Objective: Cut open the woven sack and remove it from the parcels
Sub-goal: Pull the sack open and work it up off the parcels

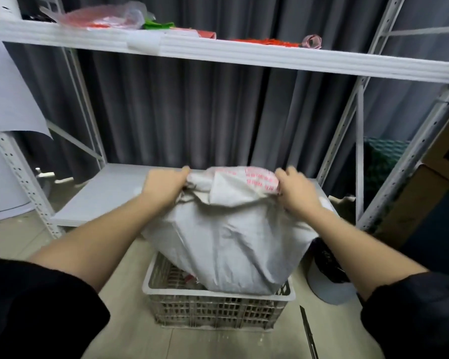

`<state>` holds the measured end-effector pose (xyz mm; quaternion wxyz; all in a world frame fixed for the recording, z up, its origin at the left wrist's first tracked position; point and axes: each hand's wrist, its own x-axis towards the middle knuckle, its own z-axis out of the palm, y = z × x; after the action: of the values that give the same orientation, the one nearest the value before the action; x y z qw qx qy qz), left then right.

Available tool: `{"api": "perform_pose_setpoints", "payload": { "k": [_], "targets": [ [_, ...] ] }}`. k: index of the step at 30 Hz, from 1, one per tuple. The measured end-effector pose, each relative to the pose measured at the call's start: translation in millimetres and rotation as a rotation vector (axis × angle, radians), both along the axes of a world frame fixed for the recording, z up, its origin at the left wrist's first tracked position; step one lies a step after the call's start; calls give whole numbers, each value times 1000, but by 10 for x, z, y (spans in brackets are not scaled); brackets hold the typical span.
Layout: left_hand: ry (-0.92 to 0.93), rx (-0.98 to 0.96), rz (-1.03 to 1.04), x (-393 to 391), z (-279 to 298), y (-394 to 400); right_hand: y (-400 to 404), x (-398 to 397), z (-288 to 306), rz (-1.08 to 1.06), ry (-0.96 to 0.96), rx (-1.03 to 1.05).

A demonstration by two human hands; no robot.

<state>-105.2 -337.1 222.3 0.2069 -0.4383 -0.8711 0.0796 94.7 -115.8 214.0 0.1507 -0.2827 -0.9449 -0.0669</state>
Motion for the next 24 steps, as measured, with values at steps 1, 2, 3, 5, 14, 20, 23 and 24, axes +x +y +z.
{"api": "perform_pose_setpoints", "payload": {
  "k": [1, 2, 3, 5, 14, 20, 23, 24],
  "targets": [
    [50, 55, -14, -20, 188, 8, 16, -2, 205, 13, 54, 40],
    [93, 120, -37, -35, 382, 22, 33, 3, 415, 27, 100, 84],
    [129, 184, -50, -36, 595, 37, 46, 16, 634, 37, 146, 123],
    [147, 336, -19, -22, 993, 61, 57, 41, 994, 12, 277, 167],
    [37, 288, -14, 100, 1137, -116, -117, 116, 1250, -15, 243, 286],
    [99, 366, -167, 99, 883, -218, -106, 131, 1019, 131, 318, 369],
    [95, 376, -222, 11, 883, -268, -48, 186, 1098, 86, 325, 353],
    [89, 428, -218, 18, 860, -264, -79, 188, 1057, 47, 371, 335]
  ]
}}
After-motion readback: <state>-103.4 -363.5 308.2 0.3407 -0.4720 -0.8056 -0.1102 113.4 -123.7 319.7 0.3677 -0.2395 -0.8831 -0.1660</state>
